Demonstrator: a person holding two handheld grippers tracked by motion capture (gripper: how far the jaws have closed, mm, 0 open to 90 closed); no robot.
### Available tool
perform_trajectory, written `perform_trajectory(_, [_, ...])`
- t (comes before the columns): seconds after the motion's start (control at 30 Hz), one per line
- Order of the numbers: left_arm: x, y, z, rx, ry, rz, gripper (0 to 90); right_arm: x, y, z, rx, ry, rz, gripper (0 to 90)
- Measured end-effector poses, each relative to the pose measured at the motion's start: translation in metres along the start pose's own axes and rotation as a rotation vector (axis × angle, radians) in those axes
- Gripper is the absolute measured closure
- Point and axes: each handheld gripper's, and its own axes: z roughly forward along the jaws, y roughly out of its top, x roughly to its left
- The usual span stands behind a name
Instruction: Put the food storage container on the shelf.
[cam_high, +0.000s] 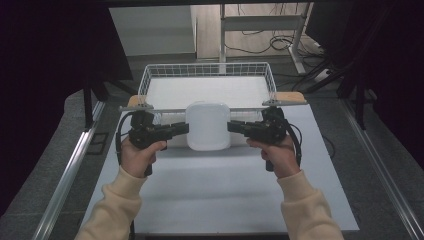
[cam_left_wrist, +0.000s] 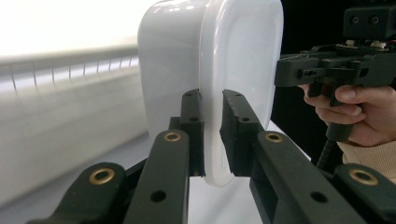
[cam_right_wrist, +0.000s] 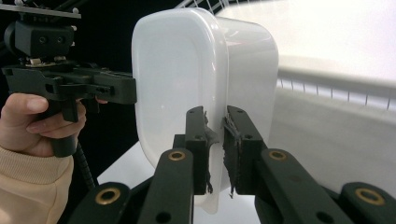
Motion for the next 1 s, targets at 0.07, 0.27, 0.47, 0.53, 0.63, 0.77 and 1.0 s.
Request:
perform_trajectory(0.07, [0.001,0.014,-0.002,-0.002,0.002,0.005,80.3,-0.001,0.015,0.001,-0.005,0.007,-0.004,79.8])
perform_trajectory(0.27, [0.011,0.042,-0.004,0.004,-0.017,-0.015,80.6,-0.008,0.042,0.007,-0.002,0.026,0.017,79.8])
perform_trajectory(0.47, [0.026,0.069,-0.002,0.017,-0.026,-0.057,80.6,-0.013,0.070,0.017,0.017,0.018,0.047,79.7])
perform_trajectory(0.53, [0.034,0.077,0.001,0.027,-0.036,-0.073,80.6,-0.017,0.078,0.021,0.024,0.015,0.060,79.7])
perform_trajectory(0.63, [0.045,0.084,0.007,0.035,-0.045,-0.095,80.6,-0.023,0.087,0.027,0.039,0.005,0.077,79.7])
perform_trajectory(0.77, [0.061,0.092,0.016,0.053,-0.056,-0.139,80.6,-0.036,0.094,0.037,0.058,0.000,0.114,79.7])
perform_trajectory(1.0, [0.080,0.105,0.031,0.082,-0.077,-0.223,80.7,-0.062,0.108,0.050,0.095,0.015,0.234,79.4])
